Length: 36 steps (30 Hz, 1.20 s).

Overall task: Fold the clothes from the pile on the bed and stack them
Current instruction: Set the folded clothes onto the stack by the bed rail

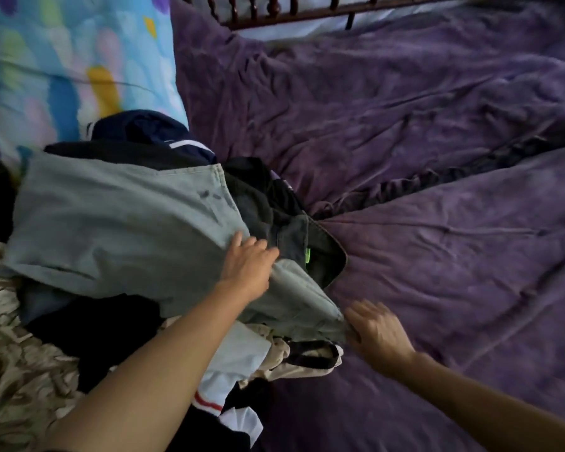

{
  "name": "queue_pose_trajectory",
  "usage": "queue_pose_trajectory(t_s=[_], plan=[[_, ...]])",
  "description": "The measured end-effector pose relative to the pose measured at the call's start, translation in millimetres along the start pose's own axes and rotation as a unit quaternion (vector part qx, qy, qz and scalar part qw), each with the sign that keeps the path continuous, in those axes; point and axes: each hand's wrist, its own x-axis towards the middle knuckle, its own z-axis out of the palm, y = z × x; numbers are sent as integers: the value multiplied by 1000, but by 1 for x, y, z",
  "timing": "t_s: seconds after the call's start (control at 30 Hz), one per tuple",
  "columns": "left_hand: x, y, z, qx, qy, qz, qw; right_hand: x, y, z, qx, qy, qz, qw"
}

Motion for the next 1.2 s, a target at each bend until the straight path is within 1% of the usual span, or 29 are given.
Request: queue_pose_trajectory(t_s=[0.03, 0.07, 0.17, 0.23, 0.27, 0.33, 0.4, 0.43, 0.5, 0.53, 0.6, 0.63, 0.67, 0.7, 0.73, 0.77, 0.8, 0.83, 0.87, 0.93, 0.97, 1.0, 1.03, 1.07, 1.1, 1.13, 1.17, 1.2], plan=[[-8, 5, 2, -15, -11, 2, 1000, -9, -1, 2, 9, -25, 12, 1000], [-19, 10, 4, -29, -27, 1, 999, -16, -1, 5, 27, -68, 39, 997], [-66, 17, 10, -61, -65, -23, 996, -25, -1, 15, 53, -190, 98, 975], [-107, 26, 11, -72, -74, -59, 993, -30, -1, 19, 29, -243, 79, 966], [-131, 31, 13, -89, -70, -85, 990, -33, -2, 18, 21, -252, 58, 966], [-182, 49, 23, -128, -35, -121, 984, -41, -4, 19, 11, -260, 10, 966], [-228, 76, 40, -162, -42, -147, 975, -52, -7, 17, -1, -271, -40, 962], [-244, 89, 49, -191, -62, -156, 967, -59, -7, 16, -13, -276, -63, 959], [-252, 111, 57, -250, -131, -208, 936, -73, -5, 13, -27, -292, -97, 951], [-248, 118, 54, -258, -143, -221, 930, -81, -4, 12, -30, -290, -117, 949], [-229, 128, 52, -231, -111, -207, 944, -96, 2, 7, -39, -240, -155, 957], [-214, 134, 55, -194, -86, -172, 962, -103, 8, 5, -35, -211, -167, 963], [-200, 141, 55, -166, -77, -129, 974, -109, 15, 4, -26, -177, -173, 969], [-186, 149, 54, -151, -77, -92, 981, -114, 24, 3, -9, -152, -168, 974], [-174, 157, 54, -154, -92, -73, 981, -118, 33, 2, 2, -138, -161, 977], [-164, 165, 54, -163, -103, -74, 978, -121, 42, 0, 7, -130, -151, 980], [-156, 171, 52, -187, -101, -102, 972, -124, 50, -3, 12, -128, -134, 983], [-151, 176, 48, -228, -72, -142, 961, -126, 59, -7, 18, -120, -96, 988], [-146, 178, 39, -288, -37, -181, 940, -126, 67, -13, 30, -115, -35, 992], [-141, 177, 15, -381, 27, -217, 899, -121, 77, -25, 75, -116, 113, 984], [-139, 175, -1, -407, 61, -222, 884, -114, 77, -32, 123, -109, 176, 971], [-139, 172, -20, -433, 93, -233, 866, -105, 74, -41, 199, -97, 237, 946], [-140, 168, -39, -462, 123, -248, 842, -92, 69, -53, 310, -82, 300, 898], [-144, 164, -58, -493, 149, -262, 816, -78, 62, -65, 441, -76, 360, 819], [-149, 158, -77, -519, 168, -274, 792, -64, 57, -76, 556, -88, 406, 720], [-155, 153, -95, -544, 180, -284, 769, -52, 52, -87, 632, -110, 423, 640], [-164, 146, -113, -568, 190, -293, 745, -42, 48, -98, 665, -128, 420, 605], [-172, 138, -131, -593, 205, -298, 720, -31, 44, -109, 668, -135, 402, 611]])
